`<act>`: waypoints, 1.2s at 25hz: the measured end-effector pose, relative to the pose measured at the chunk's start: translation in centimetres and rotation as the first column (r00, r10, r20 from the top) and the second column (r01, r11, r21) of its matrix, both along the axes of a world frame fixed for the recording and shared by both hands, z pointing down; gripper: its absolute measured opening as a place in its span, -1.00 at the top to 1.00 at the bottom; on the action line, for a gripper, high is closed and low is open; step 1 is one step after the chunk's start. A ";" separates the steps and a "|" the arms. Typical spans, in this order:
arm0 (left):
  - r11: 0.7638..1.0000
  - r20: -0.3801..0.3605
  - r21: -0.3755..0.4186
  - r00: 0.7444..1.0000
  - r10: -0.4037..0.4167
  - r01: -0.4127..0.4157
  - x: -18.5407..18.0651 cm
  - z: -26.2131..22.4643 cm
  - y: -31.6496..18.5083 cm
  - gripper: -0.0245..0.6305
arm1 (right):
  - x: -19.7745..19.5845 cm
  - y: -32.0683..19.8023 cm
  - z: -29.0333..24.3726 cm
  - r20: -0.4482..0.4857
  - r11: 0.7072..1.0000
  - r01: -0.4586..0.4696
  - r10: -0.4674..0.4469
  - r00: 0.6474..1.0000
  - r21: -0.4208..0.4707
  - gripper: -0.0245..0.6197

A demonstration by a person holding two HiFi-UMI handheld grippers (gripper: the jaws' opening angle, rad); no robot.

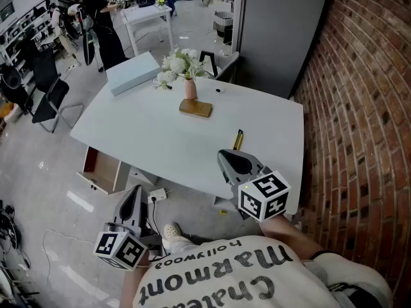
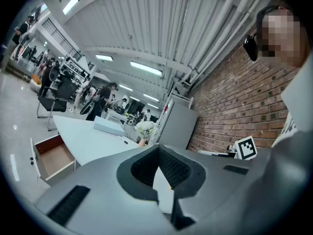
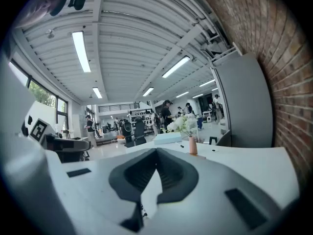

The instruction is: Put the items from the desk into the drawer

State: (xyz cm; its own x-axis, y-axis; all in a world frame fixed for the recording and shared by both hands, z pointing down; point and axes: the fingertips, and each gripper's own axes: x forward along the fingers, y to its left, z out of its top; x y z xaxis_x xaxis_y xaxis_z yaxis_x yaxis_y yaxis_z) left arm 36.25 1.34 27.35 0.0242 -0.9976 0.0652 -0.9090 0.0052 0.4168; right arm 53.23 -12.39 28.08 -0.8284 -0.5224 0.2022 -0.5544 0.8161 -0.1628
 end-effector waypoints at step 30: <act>0.992 0.008 -0.006 0.992 0.124 -0.124 -26.0 -0.9 -10.1 0.92 | -23.7 -8.5 1.2 0.064 0.983 -0.149 0.157 0.986 -0.105 0.91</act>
